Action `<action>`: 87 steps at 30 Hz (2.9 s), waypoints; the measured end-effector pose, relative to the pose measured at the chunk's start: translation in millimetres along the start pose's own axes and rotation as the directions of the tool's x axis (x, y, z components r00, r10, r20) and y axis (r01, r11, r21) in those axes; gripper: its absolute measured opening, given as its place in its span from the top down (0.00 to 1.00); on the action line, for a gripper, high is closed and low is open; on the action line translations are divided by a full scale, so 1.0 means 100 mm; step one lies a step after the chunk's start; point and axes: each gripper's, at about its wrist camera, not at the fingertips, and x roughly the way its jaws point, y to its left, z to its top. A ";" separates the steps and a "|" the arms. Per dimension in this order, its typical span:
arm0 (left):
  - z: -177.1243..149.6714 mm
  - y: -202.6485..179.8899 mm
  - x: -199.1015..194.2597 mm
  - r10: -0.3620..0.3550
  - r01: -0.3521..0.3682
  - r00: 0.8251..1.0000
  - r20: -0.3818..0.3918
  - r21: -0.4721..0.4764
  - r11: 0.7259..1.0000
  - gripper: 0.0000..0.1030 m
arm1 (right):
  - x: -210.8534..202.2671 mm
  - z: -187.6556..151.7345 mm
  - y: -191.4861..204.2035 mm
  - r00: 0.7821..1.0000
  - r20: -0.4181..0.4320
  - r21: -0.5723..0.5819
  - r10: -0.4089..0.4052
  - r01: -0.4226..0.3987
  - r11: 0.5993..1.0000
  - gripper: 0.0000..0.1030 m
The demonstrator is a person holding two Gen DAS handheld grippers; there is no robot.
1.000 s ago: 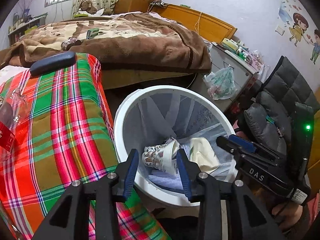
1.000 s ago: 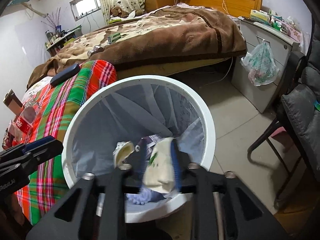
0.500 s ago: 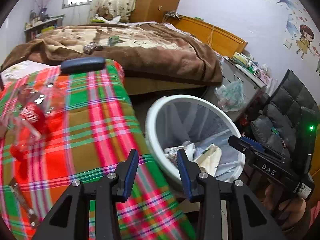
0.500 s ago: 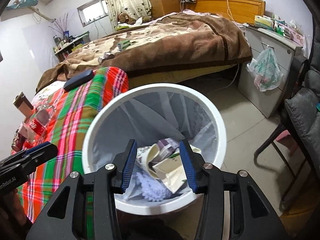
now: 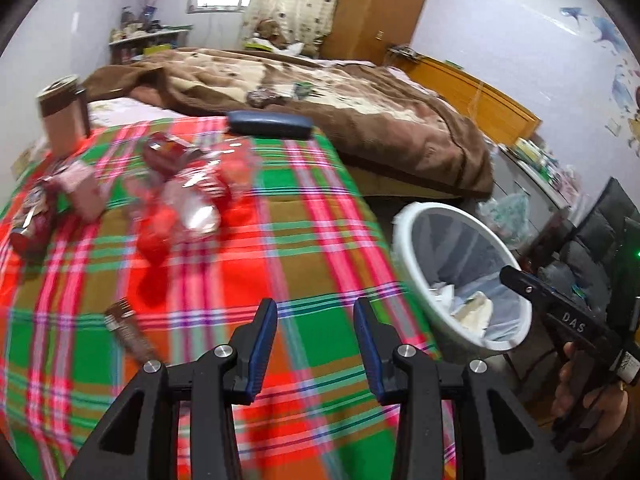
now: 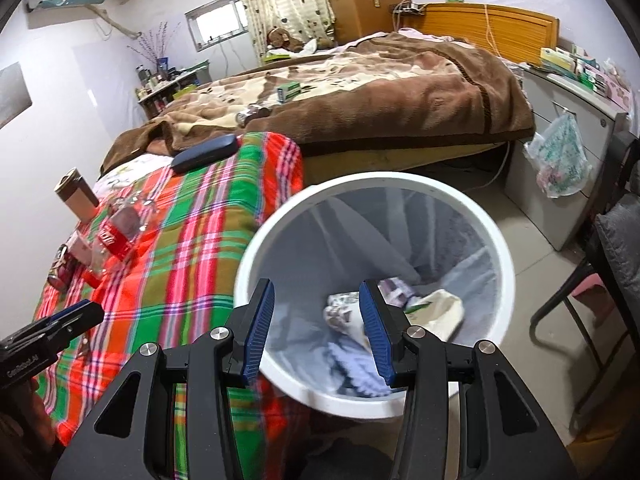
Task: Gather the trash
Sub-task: 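Move both tools back over the bed toward the snack wrapper and bottle, then grasp the brown snack bar wrapper with the left tool, then grasp the red Coca-Cola bottle with the right tool and lift it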
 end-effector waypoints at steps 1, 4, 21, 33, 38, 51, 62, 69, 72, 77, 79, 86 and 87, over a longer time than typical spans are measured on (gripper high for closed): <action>-0.02 0.07 -0.02 0.006 -0.006 1.000 0.001 -0.012 1.000 0.62 | 0.01 0.00 0.04 1.000 0.000 -0.006 0.006 -0.006 1.000 0.55; -0.08 0.27 -0.08 0.043 -0.042 0.999 0.000 -0.050 0.998 0.62 | 0.02 -0.02 0.17 1.000 -0.004 -0.023 0.022 -0.022 0.999 0.55; -0.32 1.06 -0.02 0.182 -0.191 0.981 -0.063 -0.210 0.959 0.50 | 0.08 -0.12 0.68 0.993 -0.035 -0.104 0.114 -0.117 0.988 0.55; -0.27 1.04 0.11 0.193 -0.202 0.979 -0.067 -0.167 0.965 0.62 | 0.22 -0.08 1.13 0.986 -0.069 -0.184 0.150 -0.160 0.970 0.56; -0.27 1.20 0.08 0.152 -0.162 0.986 -0.069 -0.188 0.969 0.75 | 0.29 -0.03 1.30 0.985 -0.076 -0.205 0.157 -0.170 0.964 0.56; -0.08 1.47 0.06 0.129 -0.136 0.990 -0.048 -0.177 0.975 0.76 | 0.56 0.12 1.69 0.980 -0.105 -0.196 0.170 -0.188 0.962 0.56; 0.06 1.77 0.18 0.108 -0.118 0.992 -0.063 -0.209 0.971 0.76 | 0.86 0.35 1.87 0.971 -0.121 -0.062 0.207 -0.215 0.975 0.42; 0.07 1.86 0.20 0.087 -0.098 0.994 -0.059 -0.219 0.971 0.76 | 1.08 0.50 2.01 0.974 -0.144 -0.018 0.174 -0.178 0.984 0.39; 0.07 1.89 0.21 0.079 -0.090 0.995 -0.057 -0.218 0.972 0.76 | 1.18 0.52 2.01 0.972 -0.174 0.025 0.159 -0.157 0.987 0.38; 0.06 1.93 0.21 0.062 -0.071 0.997 -0.049 -0.227 0.971 0.76 | 1.29 0.55 2.07 0.970 -0.204 0.044 0.135 -0.128 0.991 0.30; 0.06 1.94 0.21 0.059 -0.068 0.997 -0.047 -0.226 0.972 0.76 | 1.34 0.56 2.10 0.967 -0.229 0.034 0.114 -0.109 0.993 0.30; 0.06 1.96 0.20 0.048 -0.057 0.998 -0.044 -0.231 0.971 0.76 | 1.44 0.49 2.22 0.958 -0.272 -0.006 0.095 -0.100 0.995 0.29; 0.06 1.96 0.20 0.047 -0.056 0.998 -0.043 -0.231 0.971 0.76 | 1.45 0.48 2.23 0.955 -0.279 -0.014 0.095 -0.103 0.995 0.30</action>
